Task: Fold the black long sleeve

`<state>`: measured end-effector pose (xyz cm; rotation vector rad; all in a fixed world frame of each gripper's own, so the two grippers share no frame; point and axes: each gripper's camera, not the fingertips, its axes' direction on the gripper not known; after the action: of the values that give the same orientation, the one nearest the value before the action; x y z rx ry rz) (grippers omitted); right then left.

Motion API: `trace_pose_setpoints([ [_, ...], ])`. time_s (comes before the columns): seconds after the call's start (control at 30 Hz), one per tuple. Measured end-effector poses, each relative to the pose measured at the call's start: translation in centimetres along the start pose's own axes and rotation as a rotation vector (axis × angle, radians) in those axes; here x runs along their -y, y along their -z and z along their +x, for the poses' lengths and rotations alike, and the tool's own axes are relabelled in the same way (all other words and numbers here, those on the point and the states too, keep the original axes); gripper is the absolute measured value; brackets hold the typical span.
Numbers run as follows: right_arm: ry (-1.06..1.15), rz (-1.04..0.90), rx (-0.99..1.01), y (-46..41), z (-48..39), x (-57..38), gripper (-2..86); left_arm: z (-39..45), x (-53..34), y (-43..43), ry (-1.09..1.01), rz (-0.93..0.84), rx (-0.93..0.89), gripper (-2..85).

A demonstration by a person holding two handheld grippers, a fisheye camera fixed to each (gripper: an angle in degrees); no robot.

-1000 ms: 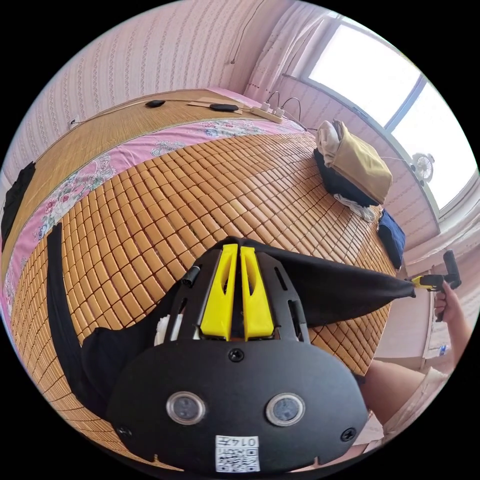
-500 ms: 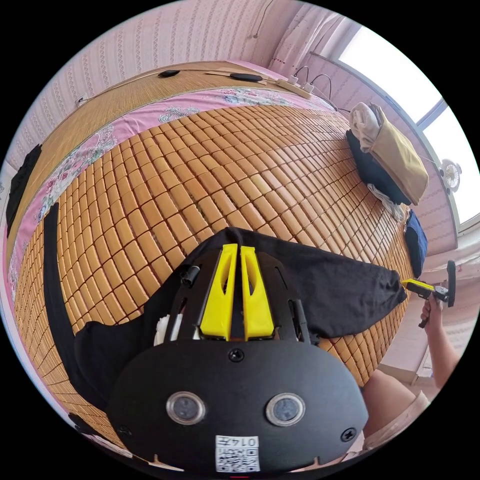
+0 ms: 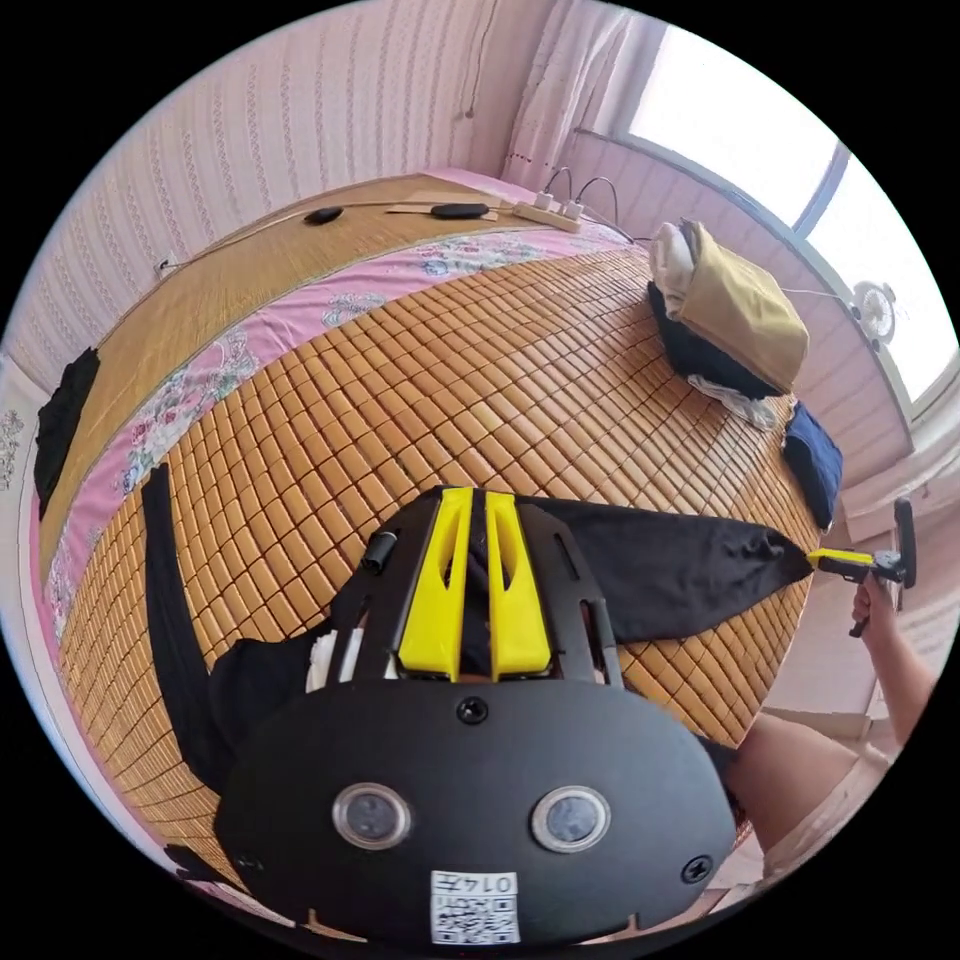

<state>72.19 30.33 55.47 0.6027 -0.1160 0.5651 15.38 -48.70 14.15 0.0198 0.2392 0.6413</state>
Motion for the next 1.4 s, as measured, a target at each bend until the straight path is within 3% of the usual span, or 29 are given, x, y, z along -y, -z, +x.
trace_pose_setpoints([
  [0.1,0.064,-0.008,0.073,1.9,-1.3,-2.0,0.8,3.6,-0.8,1.1,-0.127,0.004,-0.116,0.5],
  [0.23,0.092,-0.173,-0.069,-0.1,-1.7,-4.7,4.7,10.7,-2.8,-0.9,-0.324,-0.096,-0.290,1.5],
  [0.43,0.076,-0.058,0.048,1.0,-1.1,-4.4,11.1,18.5,-4.4,-4.7,-0.475,-0.199,-0.472,4.0],
  [0.6,0.264,-0.156,-0.048,-2.2,-4.5,-4.7,9.9,19.8,-4.7,-6.4,-0.538,-0.206,-0.409,4.2],
  [0.7,0.204,-0.120,-0.141,-2.2,-4.4,-4.6,1.8,18.9,-4.7,-7.7,-0.509,-0.223,-0.397,4.3],
  [0.97,0.038,0.006,0.142,5.0,0.2,0.2,0.4,18.6,-5.5,-8.9,-0.528,-0.208,-0.396,4.5],
  [1.1,-0.066,0.065,0.053,6.0,1.9,2.0,0.8,19.5,-6.0,-9.8,-0.548,-0.208,-0.423,4.8],
  [1.27,0.057,0.012,0.121,5.0,-2.6,0.7,0.2,19.1,-5.8,-11.0,-0.525,-0.157,-0.373,4.8],
  [1.4,0.093,-0.084,-0.016,2.4,-6.0,0.1,-0.1,17.9,-5.7,-13.0,-0.469,-0.159,-0.298,4.4],
])
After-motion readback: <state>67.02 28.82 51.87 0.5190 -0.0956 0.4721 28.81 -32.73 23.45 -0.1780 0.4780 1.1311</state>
